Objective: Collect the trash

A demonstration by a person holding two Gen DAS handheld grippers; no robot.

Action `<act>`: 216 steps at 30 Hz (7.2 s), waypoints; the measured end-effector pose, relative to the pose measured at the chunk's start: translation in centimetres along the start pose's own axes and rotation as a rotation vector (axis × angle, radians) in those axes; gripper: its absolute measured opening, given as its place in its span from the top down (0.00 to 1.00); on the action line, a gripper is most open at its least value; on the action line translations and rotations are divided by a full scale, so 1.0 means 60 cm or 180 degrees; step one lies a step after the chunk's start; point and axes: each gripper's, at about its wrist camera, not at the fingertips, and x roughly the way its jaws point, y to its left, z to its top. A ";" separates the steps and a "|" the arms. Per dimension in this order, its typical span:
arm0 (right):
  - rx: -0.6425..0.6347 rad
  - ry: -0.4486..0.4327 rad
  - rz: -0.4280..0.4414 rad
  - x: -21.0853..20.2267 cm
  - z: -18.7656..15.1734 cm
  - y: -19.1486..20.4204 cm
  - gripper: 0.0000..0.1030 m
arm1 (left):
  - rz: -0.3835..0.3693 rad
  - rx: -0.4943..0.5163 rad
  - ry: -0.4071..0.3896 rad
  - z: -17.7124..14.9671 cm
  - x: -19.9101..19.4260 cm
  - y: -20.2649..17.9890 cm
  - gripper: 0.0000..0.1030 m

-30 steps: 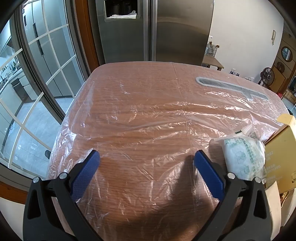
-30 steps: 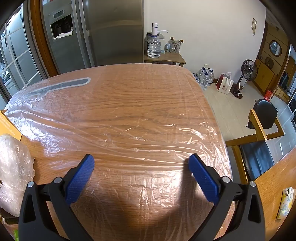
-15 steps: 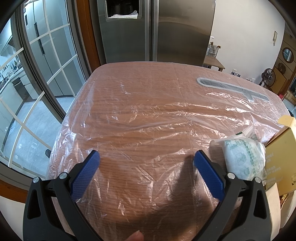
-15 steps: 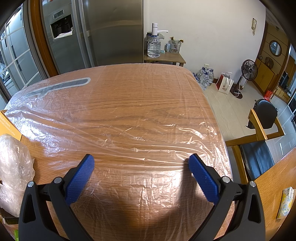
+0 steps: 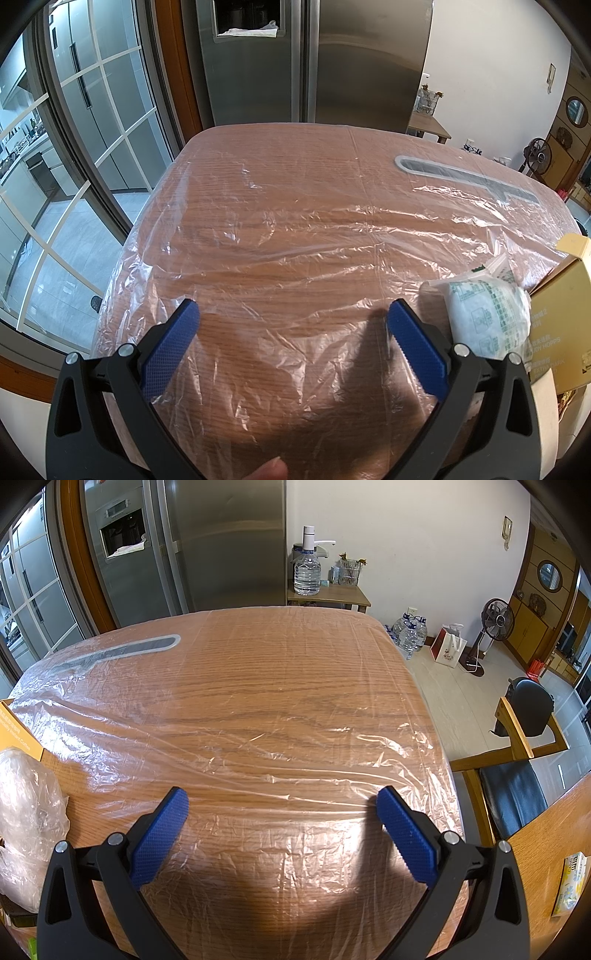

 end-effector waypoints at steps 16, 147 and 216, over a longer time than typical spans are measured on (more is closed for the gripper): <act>0.0000 0.0001 -0.0004 0.002 0.001 0.001 0.03 | 0.0001 -0.0001 0.0000 0.000 0.000 0.000 0.01; -0.0581 0.0135 0.1161 -0.229 -0.187 0.182 0.25 | -0.1402 0.1003 0.0195 -0.193 -0.246 -0.126 0.51; -0.0929 0.0936 0.1314 -0.137 -0.460 0.302 0.25 | -0.1065 0.1463 0.0995 -0.472 -0.121 -0.204 0.51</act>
